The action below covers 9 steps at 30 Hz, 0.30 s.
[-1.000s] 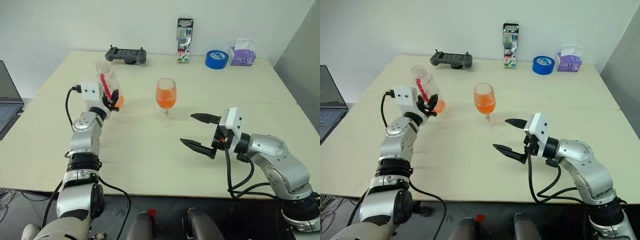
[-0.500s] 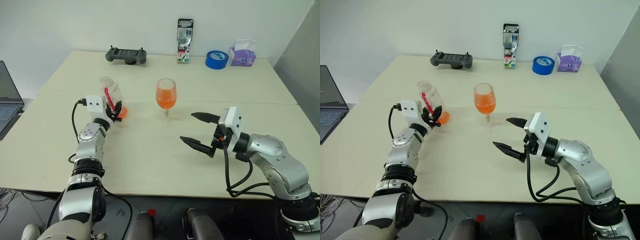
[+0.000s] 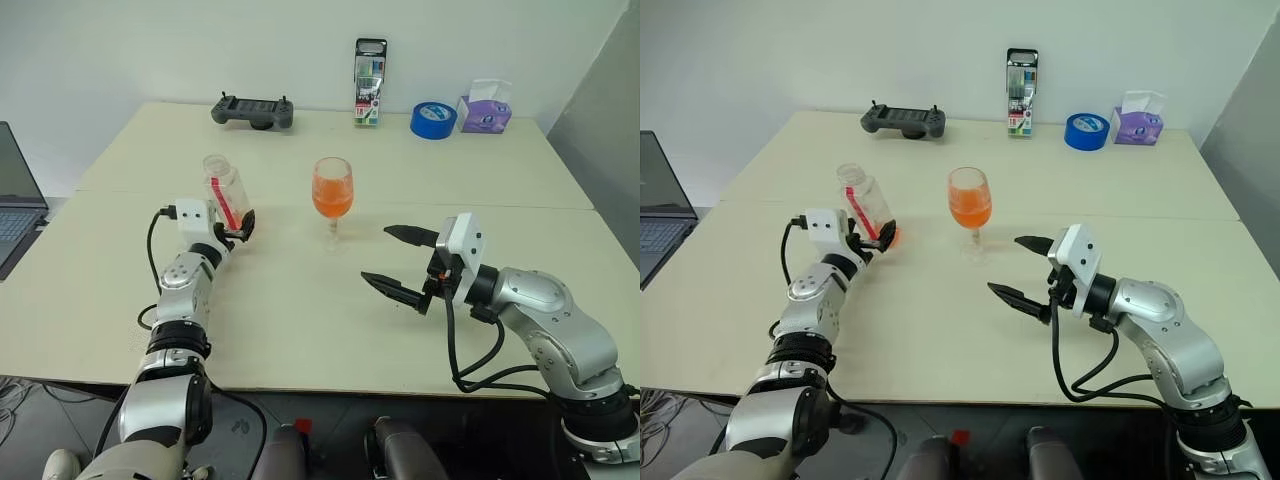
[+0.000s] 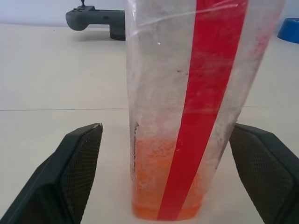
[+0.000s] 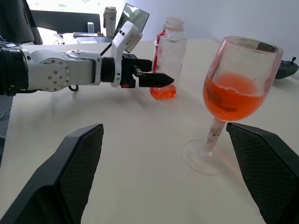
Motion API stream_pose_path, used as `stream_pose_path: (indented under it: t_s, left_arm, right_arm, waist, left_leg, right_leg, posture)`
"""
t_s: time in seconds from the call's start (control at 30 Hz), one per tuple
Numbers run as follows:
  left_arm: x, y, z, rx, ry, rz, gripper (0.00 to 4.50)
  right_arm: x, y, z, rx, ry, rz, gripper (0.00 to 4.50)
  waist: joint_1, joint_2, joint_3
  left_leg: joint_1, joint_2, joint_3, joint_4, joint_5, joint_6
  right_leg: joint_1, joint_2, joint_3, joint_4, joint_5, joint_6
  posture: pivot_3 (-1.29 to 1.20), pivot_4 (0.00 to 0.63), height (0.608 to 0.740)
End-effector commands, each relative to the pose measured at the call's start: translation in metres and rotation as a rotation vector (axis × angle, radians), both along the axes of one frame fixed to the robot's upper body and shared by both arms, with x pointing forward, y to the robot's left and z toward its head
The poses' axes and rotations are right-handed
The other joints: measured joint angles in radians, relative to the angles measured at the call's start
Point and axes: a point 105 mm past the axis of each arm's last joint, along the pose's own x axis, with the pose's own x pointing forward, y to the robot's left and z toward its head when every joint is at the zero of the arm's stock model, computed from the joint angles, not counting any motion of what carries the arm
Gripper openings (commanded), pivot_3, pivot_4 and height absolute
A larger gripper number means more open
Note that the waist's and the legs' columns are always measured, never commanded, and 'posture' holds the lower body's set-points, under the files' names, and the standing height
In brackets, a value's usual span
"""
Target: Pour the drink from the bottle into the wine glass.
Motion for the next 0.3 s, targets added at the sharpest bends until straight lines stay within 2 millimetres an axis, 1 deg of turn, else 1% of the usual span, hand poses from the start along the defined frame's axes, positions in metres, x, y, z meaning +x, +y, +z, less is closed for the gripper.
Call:
stream_pose_path:
  t_s: [0.03, 0.13, 0.2, 0.23, 0.3]
  left_arm:
    - [-0.008, 0.003, 0.007, 0.056, -0.011, -0.002, 4.49]
    - [-0.028, 0.000, 0.006, 0.098, -0.005, -0.024, 4.49]
    - [-0.047, -0.003, 0.005, 0.125, 0.012, -0.023, 4.49]
    - [-0.055, -0.005, 0.005, 0.126, 0.019, -0.023, 4.49]
    - [-0.068, -0.011, 0.007, 0.126, 0.034, -0.021, 4.49]
  right_arm:
    - [-0.003, -0.008, -0.001, -0.008, -0.012, -0.066, 4.50]
    - [0.006, -0.029, -0.012, -0.008, 0.001, -0.292, 4.50]
    - [0.016, -0.051, -0.022, 0.003, 0.017, -0.525, 4.50]
    - [0.019, -0.059, -0.025, 0.012, 0.025, -0.613, 4.50]
    - [0.022, -0.069, -0.032, 0.032, 0.052, -0.743, 4.50]
  waist:
    - [0.000, 0.000, 0.000]
    - [0.000, 0.000, 0.000]
    - [-0.001, 0.000, 0.000]
    - [-0.001, 0.000, 0.000]
    - [0.000, 0.000, 0.000]
  left_leg:
    - [0.000, 0.000, 0.000, 0.000, 0.000, 0.000]
    - [0.000, 0.001, 0.000, 0.000, 0.000, 0.000]
    - [0.000, 0.001, 0.000, -0.001, 0.000, 0.000]
    - [0.000, 0.002, -0.001, -0.001, 0.000, -0.001]
    - [0.000, 0.002, -0.001, -0.001, 0.000, -0.001]
  right_leg:
    - [0.000, 0.000, 0.000, 0.000, 0.000, 0.000]
    - [0.000, -0.001, 0.000, 0.000, 0.000, 0.000]
    - [0.000, -0.001, 0.001, -0.001, 0.000, 0.000]
    - [0.000, -0.002, 0.001, 0.000, 0.000, 0.000]
    - [0.000, -0.002, 0.002, 0.000, 0.000, 0.000]
  posture:
    - [0.00, 0.150, 0.740]
    - [0.00, 0.150, 0.740]
    - [0.00, 0.150, 0.740]
    - [0.00, 0.150, 0.740]
    - [0.00, 0.150, 0.740]
